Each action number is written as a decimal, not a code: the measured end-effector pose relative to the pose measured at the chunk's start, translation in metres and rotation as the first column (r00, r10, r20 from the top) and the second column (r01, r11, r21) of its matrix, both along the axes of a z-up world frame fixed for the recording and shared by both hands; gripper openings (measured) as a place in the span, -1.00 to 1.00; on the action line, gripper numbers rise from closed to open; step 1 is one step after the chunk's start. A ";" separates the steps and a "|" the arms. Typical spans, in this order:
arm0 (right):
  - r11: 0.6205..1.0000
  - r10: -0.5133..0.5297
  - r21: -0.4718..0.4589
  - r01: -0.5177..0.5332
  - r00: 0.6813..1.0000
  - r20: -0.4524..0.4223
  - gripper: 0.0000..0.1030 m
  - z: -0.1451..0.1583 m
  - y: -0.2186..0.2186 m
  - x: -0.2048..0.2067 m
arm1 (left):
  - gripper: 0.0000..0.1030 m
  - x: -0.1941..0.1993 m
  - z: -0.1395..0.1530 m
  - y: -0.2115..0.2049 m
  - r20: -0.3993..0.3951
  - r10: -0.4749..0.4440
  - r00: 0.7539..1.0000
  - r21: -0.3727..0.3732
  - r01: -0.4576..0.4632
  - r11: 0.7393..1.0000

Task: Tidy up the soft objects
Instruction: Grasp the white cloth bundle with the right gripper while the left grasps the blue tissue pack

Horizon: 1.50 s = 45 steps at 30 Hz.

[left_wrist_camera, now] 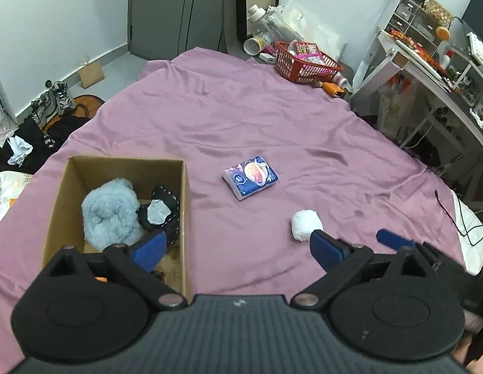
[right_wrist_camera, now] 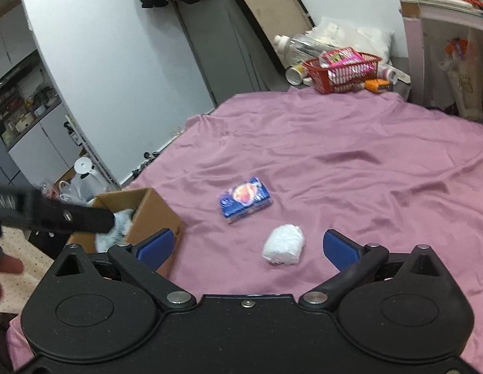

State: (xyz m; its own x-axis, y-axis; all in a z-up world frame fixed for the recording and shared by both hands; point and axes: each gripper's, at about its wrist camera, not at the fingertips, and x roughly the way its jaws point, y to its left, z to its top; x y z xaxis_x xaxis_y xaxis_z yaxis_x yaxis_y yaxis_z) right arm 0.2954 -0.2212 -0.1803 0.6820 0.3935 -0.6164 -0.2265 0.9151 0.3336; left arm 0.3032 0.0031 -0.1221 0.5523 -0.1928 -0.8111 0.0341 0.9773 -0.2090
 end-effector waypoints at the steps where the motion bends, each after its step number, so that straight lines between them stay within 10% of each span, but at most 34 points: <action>1: 1.000 0.001 0.001 -0.001 1.000 -0.002 1.00 -0.004 -0.001 0.001 | 0.90 0.004 -0.001 -0.002 -0.001 -0.009 1.000 0.004 0.009 1.000; 19: 0.992 0.068 -0.106 -0.071 0.997 -0.034 0.59 -0.063 0.013 0.045 | 0.88 0.059 -0.036 -0.023 -0.006 -0.067 0.998 0.073 0.067 0.995; 28: 0.985 0.075 -0.152 -0.080 0.996 -0.043 -0.20 -0.084 0.007 0.065 | 0.85 0.109 -0.057 -0.035 -0.055 -0.083 0.995 0.073 0.087 0.994; 45: 0.986 0.017 -0.168 -0.018 1.000 -0.002 -0.21 -0.098 -0.018 0.091 | 0.85 0.172 -0.119 -0.070 -0.240 -0.062 0.969 0.044 0.075 0.996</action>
State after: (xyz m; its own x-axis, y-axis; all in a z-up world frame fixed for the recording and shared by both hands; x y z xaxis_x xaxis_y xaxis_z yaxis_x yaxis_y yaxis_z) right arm 0.3863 -0.2388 -0.2781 0.6754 0.2963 -0.6753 -0.2427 0.9540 0.1758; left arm 0.4752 -0.0669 -0.2407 0.3289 -0.1774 -0.9275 0.0569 0.9841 -0.1681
